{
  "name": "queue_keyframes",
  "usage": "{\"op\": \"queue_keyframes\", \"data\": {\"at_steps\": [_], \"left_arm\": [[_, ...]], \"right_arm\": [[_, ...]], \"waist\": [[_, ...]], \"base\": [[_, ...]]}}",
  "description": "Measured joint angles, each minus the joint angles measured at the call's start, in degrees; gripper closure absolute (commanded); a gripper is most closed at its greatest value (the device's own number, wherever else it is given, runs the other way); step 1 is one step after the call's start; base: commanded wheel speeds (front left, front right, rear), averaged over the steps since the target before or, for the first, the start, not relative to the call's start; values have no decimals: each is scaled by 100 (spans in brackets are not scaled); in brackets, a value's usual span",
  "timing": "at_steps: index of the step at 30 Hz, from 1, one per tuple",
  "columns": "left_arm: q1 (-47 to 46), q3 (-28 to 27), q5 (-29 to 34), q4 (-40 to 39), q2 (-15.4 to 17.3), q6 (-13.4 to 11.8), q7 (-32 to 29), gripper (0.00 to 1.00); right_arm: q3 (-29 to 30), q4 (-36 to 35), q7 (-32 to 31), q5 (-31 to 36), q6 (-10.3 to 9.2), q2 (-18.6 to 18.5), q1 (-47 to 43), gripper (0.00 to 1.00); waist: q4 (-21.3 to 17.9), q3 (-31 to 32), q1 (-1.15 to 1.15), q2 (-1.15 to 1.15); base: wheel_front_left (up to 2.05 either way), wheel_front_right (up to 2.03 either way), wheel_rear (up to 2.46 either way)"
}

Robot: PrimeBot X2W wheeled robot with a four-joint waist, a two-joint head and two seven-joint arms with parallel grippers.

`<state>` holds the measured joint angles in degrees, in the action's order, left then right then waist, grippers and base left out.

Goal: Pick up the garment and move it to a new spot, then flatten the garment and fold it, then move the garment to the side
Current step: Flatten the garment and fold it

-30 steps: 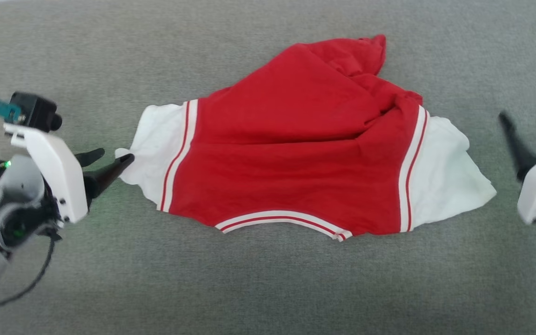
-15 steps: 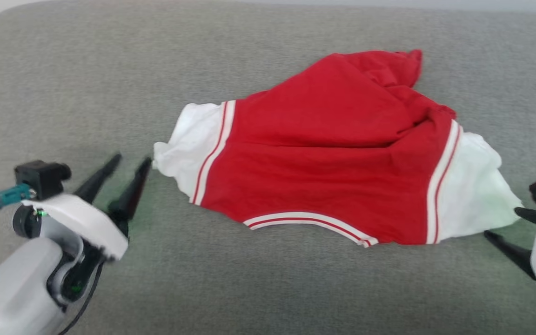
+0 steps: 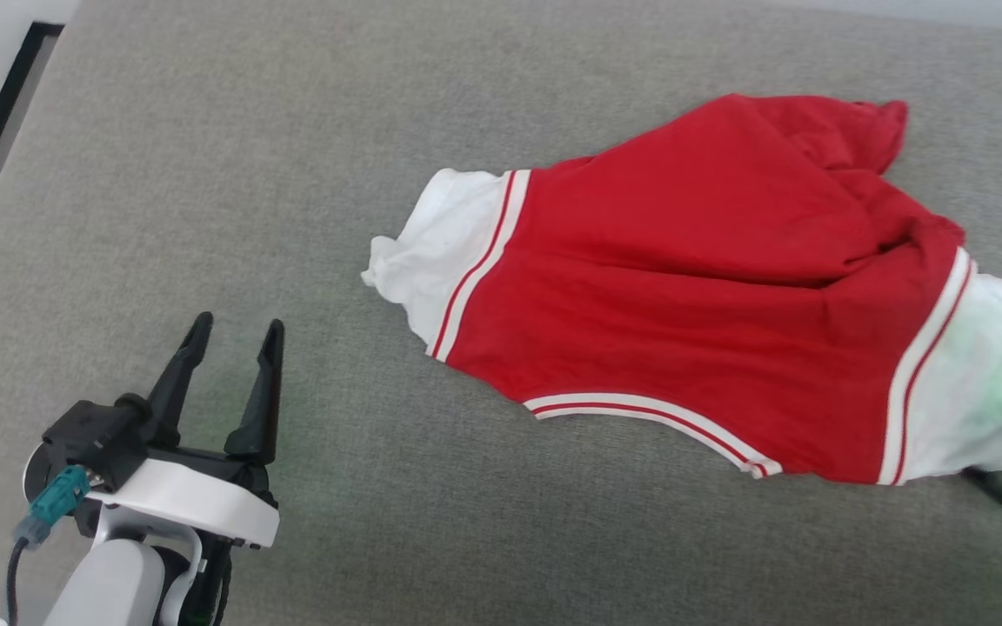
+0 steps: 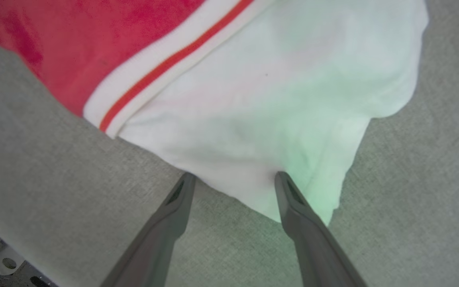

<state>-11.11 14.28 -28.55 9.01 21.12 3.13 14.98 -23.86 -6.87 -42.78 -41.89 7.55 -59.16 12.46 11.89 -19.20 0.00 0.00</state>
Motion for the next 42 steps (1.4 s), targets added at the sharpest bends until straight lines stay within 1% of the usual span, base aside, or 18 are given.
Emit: {"op": "queue_keyframes", "data": {"at_steps": [4, 5, 6, 8, 10, 11, 12, 15, 17, 20, 23, 26, 28, 29, 33, 37, 39, 42], "left_arm": [[61, -311, 350, -13, -287, 214, 0, 0], [69, -385, 401, -7, -339, 248, 0, 0], [69, -446, 444, -4, -381, 294, 0, 0], [64, -564, 488, -3, -480, 346, 0, 0], [55, -679, 493, -10, -533, 394, 0, 0], [45, -727, 493, -14, -548, 394, 0, 0], [37, -769, 494, -16, -564, 401, 0, 0], [0, -793, 538, -30, -544, 419, 0, 0], [-71, -654, 532, -90, -405, 420, 0, 0], [-291, -330, 445, -165, -1, 421, 0, 0], [-665, 172, 221, -168, 641, 426, -4, 0], [-1170, 949, -366, -169, 1386, 445, -471, 0], [-1569, 1456, -1062, -224, 1846, 438, -1042, 0], [-1569, 1456, -1062, -224, 1846, 438, -1042, 0], [-2194, 2449, -2605, -412, 2446, 438, -2440, 0], [-2797, 2884, -3910, -244, 2695, 436, -3563, 0], [-3041, 3084, -4174, -167, 2713, 436, -3883, 0], [-3349, 3158, -4785, 53, 2587, 436, -4191, 0]], "right_arm": [[-178, 192, 129, 159, 0, -98, 127, 0], [-214, 227, 145, 187, 1, -112, 165, 7], [-281, 240, 148, 241, 5, -129, 218, 24], [-392, 276, 192, 324, 14, -146, 294, 52], [-480, 312, 196, 326, 16, -140, 380, 73], [-527, 314, 194, 338, 16, -125, 435, 96], [-552, 321, 196, 366, 16, -99, 476, 100], [-583, 379, 260, 437, 18, -10, 601, 100], [-587, 398, 299, 458, 18, 59, 646, 100], [-534, 426, 390, 470, 20, 142, 687, 100], [-438, 415, 435, 506, 21, 205, 689, 100], [-358, 386, 480, 536, 21, 225, 692, 100], [-326, 354, 481, 561, 21, 255, 697, 100], [-326, 354, 481, 561, 21, 255, 697, 100], [-258, 290, 437, 621, 21, 347, 726, 100], [-214, 256, 417, 666, 21, 459, 790, 100], [-203, 226, 405, 671, 21, 487, 800, 100], [-175, 178, 398, 684, 21, 533, 826, 100]], "waist": [[101, -112, 0, 0], [115, -146, 0, 0], [123, -180, 0, 0], [128, -243, 0, 0], [113, -294, 0, 0], [95, -312, 0, 0], [74, -326, 0, 0], [-6, -365, 0, 0], [-65, -378, 0, 0], [-139, -394, 0, 0], [-193, -415, 0, 0], [-228, -464, 0, 0], [-266, -497, 0, 0], [-266, -497, 0, 0], [-342, -573, 0, 0], [-413, -674, 0, 0], [-439, -725, 0, 0], [-490, -817, 0, 0]], "base": [[0, 0, 0], [0, 0, 0], [0, 0, 0], [0, 0, 0], [0, 0, 0], [0, 0, 0], [0, 0, 0], [0, 0, 0], [0, 0, 0], [0, 0, 0], [0, 0, 0], [0, 0, 0], [0, 0, 0], [0, 0, 0], [0, 0, 0], [0, 0, 0], [0, 0, 0], [0, 0, 0]]}}
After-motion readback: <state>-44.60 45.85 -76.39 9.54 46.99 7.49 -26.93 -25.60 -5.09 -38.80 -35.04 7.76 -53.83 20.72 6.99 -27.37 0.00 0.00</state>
